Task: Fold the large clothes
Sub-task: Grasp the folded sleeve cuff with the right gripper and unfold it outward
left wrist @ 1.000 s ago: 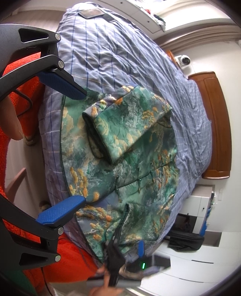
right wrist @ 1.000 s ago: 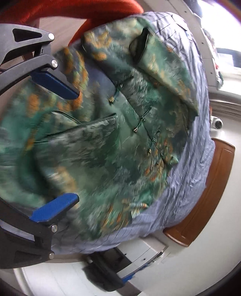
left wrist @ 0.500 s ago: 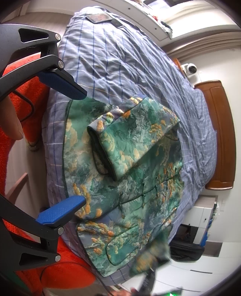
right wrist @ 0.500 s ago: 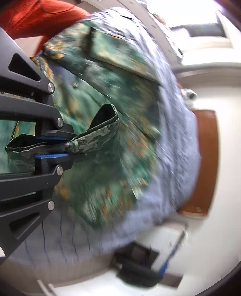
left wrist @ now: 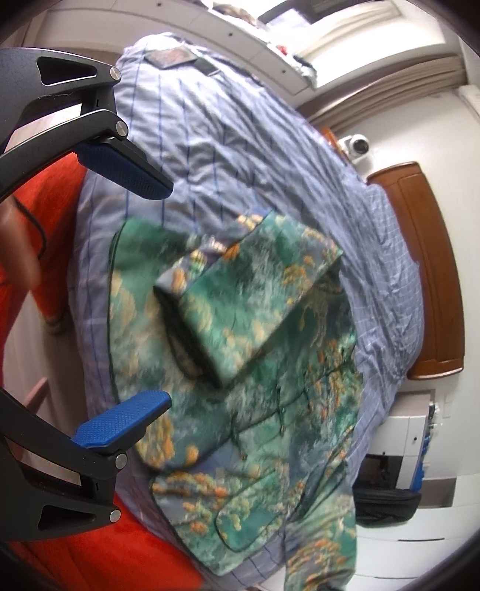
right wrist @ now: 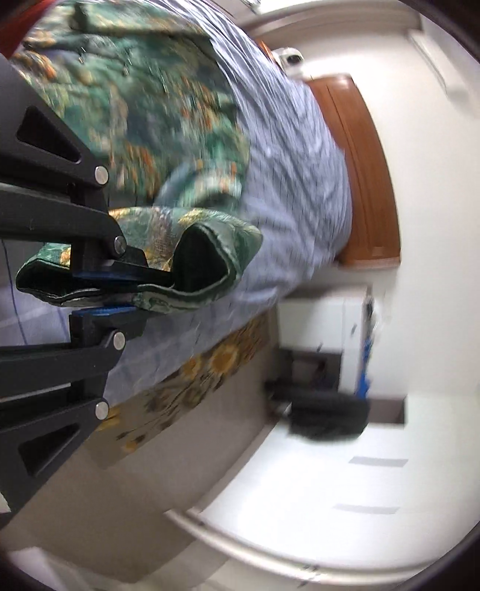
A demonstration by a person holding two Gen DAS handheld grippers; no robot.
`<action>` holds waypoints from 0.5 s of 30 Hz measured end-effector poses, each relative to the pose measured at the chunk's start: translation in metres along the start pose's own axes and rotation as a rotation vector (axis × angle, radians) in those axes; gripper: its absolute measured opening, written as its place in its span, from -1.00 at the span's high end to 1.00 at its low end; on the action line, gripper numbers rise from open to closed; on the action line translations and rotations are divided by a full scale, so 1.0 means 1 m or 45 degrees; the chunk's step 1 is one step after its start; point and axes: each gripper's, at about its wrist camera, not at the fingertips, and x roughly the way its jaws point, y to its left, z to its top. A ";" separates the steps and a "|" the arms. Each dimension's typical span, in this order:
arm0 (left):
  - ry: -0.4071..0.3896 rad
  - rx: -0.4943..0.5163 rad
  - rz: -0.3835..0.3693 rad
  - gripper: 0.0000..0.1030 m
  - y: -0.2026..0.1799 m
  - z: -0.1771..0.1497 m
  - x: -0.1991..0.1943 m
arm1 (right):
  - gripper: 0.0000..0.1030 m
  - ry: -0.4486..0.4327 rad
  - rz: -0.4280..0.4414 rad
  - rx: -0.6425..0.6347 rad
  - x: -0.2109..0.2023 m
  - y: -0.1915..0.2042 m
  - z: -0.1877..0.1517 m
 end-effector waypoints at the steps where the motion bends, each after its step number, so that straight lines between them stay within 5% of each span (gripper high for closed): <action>1: 0.006 -0.002 0.014 -0.99 0.005 0.001 0.004 | 0.77 0.019 -0.027 0.055 0.007 -0.013 -0.004; 2: 0.014 -0.007 0.026 -0.99 0.010 0.001 0.008 | 0.76 0.043 -0.048 0.121 0.016 -0.027 -0.008; 6: 0.054 0.036 0.022 -0.99 0.026 0.010 0.027 | 0.16 0.143 -0.153 0.246 0.035 -0.061 -0.030; 11: 0.004 0.280 -0.062 -0.99 0.016 0.016 0.044 | 0.12 0.152 -0.387 0.182 0.029 -0.077 -0.053; 15: 0.019 0.560 -0.144 -0.99 -0.010 0.014 0.067 | 0.11 0.129 -0.325 0.159 0.010 -0.062 -0.062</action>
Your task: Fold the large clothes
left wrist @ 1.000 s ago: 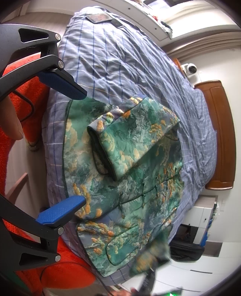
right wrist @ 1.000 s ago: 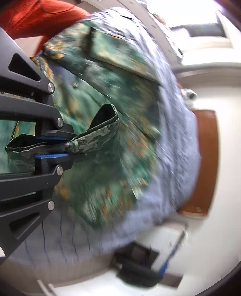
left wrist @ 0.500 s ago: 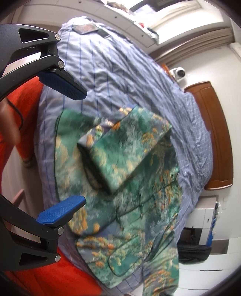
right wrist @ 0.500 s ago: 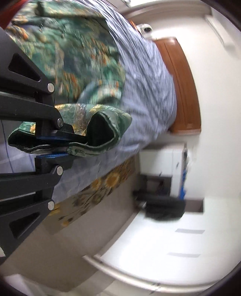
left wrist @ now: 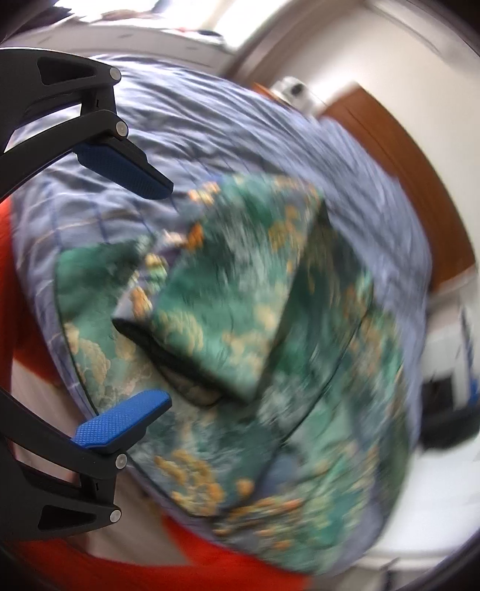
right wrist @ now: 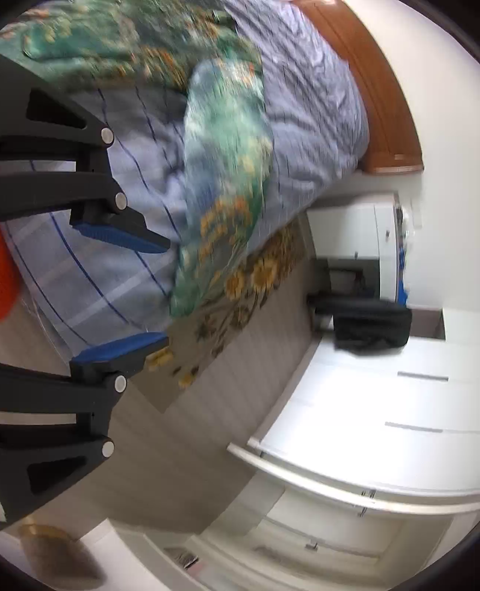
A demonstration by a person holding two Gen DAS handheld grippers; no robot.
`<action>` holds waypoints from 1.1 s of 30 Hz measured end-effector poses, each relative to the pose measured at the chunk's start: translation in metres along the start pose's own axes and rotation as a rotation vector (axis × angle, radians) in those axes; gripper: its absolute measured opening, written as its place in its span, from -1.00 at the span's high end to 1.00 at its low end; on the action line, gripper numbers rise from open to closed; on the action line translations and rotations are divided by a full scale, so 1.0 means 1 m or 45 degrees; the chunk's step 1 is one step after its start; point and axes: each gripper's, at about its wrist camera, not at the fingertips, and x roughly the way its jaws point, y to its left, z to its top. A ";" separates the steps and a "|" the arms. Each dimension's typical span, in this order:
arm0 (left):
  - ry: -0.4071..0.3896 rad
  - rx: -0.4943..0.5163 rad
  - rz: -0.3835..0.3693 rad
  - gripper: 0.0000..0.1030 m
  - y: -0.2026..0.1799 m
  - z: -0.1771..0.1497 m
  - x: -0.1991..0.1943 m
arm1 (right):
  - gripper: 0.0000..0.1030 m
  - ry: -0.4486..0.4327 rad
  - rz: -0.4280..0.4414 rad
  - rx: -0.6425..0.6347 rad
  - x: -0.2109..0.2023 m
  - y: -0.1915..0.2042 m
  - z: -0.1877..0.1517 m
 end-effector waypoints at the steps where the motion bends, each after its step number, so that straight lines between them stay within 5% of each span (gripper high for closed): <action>1: -0.003 0.062 -0.030 -0.99 -0.007 0.002 0.009 | 0.09 -0.010 0.029 -0.024 -0.009 0.009 -0.005; 6: 0.053 0.150 -0.060 -0.99 -0.016 0.015 0.065 | 0.02 -0.018 0.225 -0.128 -0.043 0.062 -0.023; 8: 0.085 0.115 -0.130 -0.83 -0.009 0.018 0.084 | 0.02 -0.017 0.306 -0.164 -0.056 0.083 -0.031; 9: 0.102 0.060 -0.218 -0.34 -0.002 0.020 0.091 | 0.02 -0.016 0.346 -0.186 -0.062 0.095 -0.035; 10: 0.114 0.002 -0.299 0.37 0.005 0.021 0.093 | 0.02 -0.015 0.380 -0.207 -0.069 0.106 -0.038; 11: 0.108 -0.071 -0.360 0.71 0.015 0.023 0.091 | 0.02 -0.015 0.411 -0.230 -0.074 0.117 -0.041; 12: 0.080 -0.131 -0.371 0.80 0.024 0.026 0.084 | 0.02 -0.018 0.445 -0.261 -0.080 0.129 -0.044; 16: -0.094 -0.414 -0.341 0.82 0.079 0.025 0.038 | 0.02 -0.051 0.534 -0.387 -0.104 0.166 -0.056; 21: -0.235 -0.828 -0.151 0.78 0.189 -0.020 -0.019 | 0.02 -0.060 0.609 -0.478 -0.115 0.196 -0.065; 23: -0.215 -0.921 -0.003 0.65 0.221 -0.045 -0.029 | 0.02 -0.062 0.639 -0.495 -0.117 0.205 -0.068; 27: -0.168 -1.100 0.324 -0.34 0.263 -0.104 -0.046 | 0.02 -0.046 0.671 -0.505 -0.114 0.216 -0.070; 30: -0.100 -1.209 0.372 -0.39 0.267 -0.139 -0.047 | 0.02 -0.037 0.667 -0.503 -0.110 0.215 -0.072; 33: -0.041 -1.226 0.299 -0.39 0.245 -0.146 -0.038 | 0.02 -0.015 0.642 -0.491 -0.104 0.210 -0.073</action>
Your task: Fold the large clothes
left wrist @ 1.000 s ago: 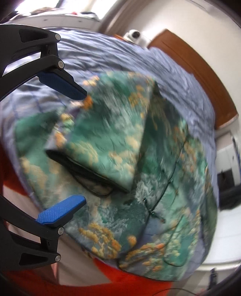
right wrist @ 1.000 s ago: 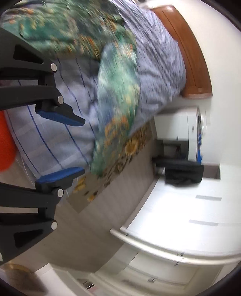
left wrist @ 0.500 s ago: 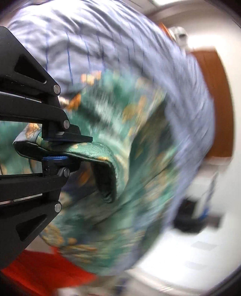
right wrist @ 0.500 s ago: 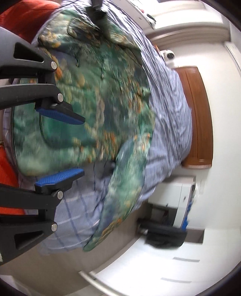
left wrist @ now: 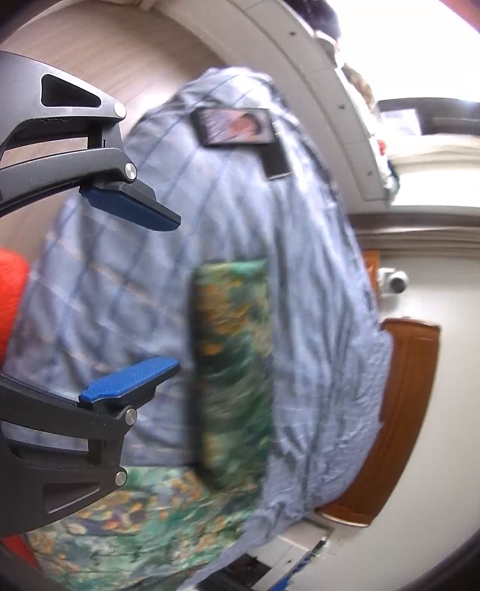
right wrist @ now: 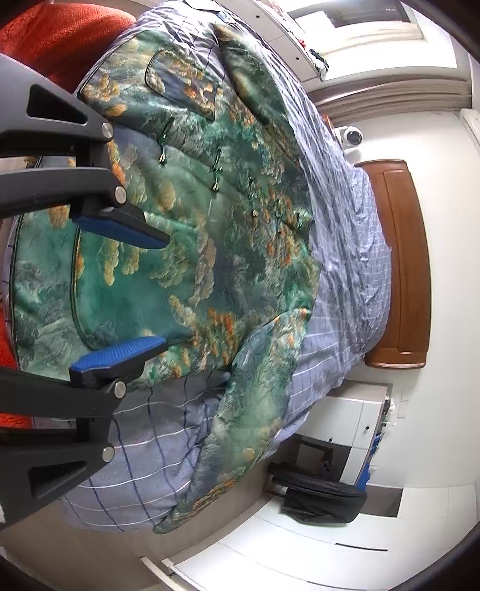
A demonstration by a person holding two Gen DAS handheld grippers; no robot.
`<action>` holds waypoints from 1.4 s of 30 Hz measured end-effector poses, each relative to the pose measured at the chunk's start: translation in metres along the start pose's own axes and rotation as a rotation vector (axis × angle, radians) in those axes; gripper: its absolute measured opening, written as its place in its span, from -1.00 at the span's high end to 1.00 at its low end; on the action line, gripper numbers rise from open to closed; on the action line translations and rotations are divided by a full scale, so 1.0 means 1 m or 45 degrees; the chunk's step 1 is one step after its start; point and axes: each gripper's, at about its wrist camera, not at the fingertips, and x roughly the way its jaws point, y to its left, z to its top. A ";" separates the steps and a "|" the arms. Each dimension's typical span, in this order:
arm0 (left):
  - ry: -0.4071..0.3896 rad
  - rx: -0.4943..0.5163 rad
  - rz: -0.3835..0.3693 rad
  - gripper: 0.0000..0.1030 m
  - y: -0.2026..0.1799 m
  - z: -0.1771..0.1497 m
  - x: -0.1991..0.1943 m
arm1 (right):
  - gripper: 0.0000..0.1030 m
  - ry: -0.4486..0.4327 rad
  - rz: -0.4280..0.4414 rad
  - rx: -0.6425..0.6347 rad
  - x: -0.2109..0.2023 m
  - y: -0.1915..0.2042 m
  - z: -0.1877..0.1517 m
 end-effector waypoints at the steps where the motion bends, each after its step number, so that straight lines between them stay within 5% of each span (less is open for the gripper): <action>1: 0.026 0.014 -0.029 -0.43 -0.006 -0.011 -0.002 | 0.02 0.013 -0.005 0.010 0.002 -0.003 -0.001; 6: 0.166 0.179 -0.278 -0.79 -0.084 -0.051 0.000 | -0.14 0.083 -0.017 0.068 0.014 -0.016 -0.006; 11: 0.279 0.369 -0.425 -0.83 -0.150 -0.070 0.023 | -0.21 0.138 0.031 0.129 0.021 -0.031 -0.008; 15: 0.399 0.385 -0.463 -0.83 -0.173 -0.085 0.054 | -0.21 0.201 0.033 0.224 0.026 -0.059 -0.014; 22: 0.459 0.446 -0.512 -0.83 -0.197 -0.102 0.065 | -0.22 0.319 0.114 0.322 0.034 -0.098 -0.031; 36: 0.488 0.436 -0.516 -0.90 -0.199 -0.116 0.083 | -0.27 0.498 0.249 0.274 0.074 -0.091 -0.047; 42: 0.530 0.416 -0.579 -0.15 -0.202 -0.117 0.080 | -0.27 0.503 0.225 0.229 0.081 -0.089 -0.047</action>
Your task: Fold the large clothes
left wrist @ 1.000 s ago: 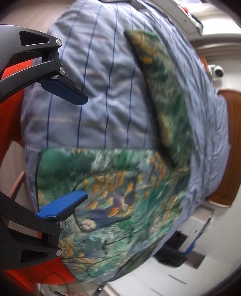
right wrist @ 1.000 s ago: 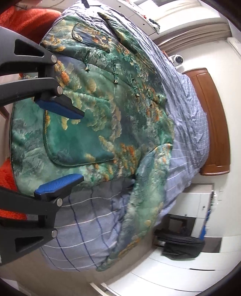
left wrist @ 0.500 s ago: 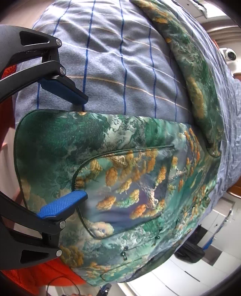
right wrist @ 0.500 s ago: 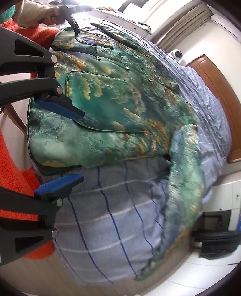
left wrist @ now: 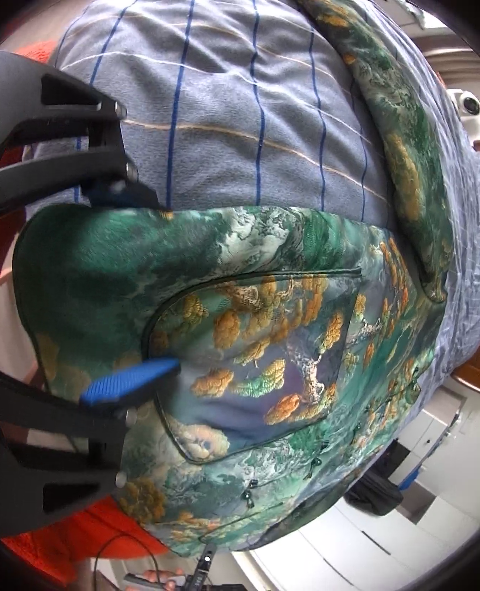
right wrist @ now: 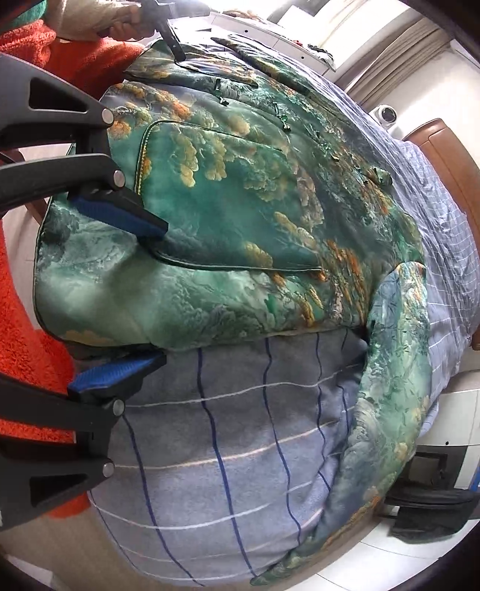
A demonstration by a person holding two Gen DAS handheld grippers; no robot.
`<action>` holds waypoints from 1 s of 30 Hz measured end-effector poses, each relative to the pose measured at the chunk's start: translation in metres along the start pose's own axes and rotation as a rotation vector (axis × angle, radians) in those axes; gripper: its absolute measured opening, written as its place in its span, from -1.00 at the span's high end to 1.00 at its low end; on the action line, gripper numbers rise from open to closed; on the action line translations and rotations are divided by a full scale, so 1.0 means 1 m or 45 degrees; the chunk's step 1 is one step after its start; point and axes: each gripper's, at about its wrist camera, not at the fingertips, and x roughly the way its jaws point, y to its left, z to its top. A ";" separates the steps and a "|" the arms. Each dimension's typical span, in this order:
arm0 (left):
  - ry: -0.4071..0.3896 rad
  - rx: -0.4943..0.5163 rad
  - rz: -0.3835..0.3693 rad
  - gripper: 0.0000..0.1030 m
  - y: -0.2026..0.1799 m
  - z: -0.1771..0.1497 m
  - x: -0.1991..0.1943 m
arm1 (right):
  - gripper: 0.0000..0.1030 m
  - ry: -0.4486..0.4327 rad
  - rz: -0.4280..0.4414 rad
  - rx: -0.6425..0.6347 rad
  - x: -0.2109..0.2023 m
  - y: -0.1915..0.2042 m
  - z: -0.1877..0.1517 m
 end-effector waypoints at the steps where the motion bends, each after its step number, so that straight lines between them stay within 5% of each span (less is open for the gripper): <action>1: 0.003 -0.002 0.000 0.09 -0.001 0.000 -0.001 | -0.26 0.006 0.005 0.002 0.002 0.000 0.001; 3: 0.005 0.003 -0.014 0.39 -0.003 0.001 -0.004 | -0.09 0.017 0.009 -0.014 0.004 0.002 0.001; 4: 0.003 0.011 -0.020 0.55 -0.005 0.001 -0.006 | 0.27 0.017 0.001 -0.032 0.003 0.005 0.002; 6: -0.004 0.032 -0.025 0.64 -0.010 0.000 -0.010 | 0.63 0.006 -0.031 -0.056 0.000 0.008 0.002; 17: 0.005 0.094 -0.012 0.66 -0.010 -0.016 -0.025 | 0.72 -0.015 -0.053 -0.107 -0.021 0.016 -0.008; 20: -0.021 0.121 0.057 0.32 -0.012 -0.011 -0.022 | 0.62 -0.032 -0.073 -0.101 -0.015 0.013 -0.004; 21: -0.036 0.128 0.098 0.06 -0.014 -0.008 -0.022 | 0.55 -0.037 -0.080 -0.078 -0.012 0.010 -0.002; 25: -0.120 0.166 0.168 -0.50 -0.019 -0.007 -0.048 | 0.00 -0.079 -0.102 -0.019 -0.016 0.003 -0.002; 30: -0.327 0.178 0.242 -0.96 -0.035 0.005 -0.102 | -0.03 -0.199 -0.195 0.012 -0.046 0.000 -0.003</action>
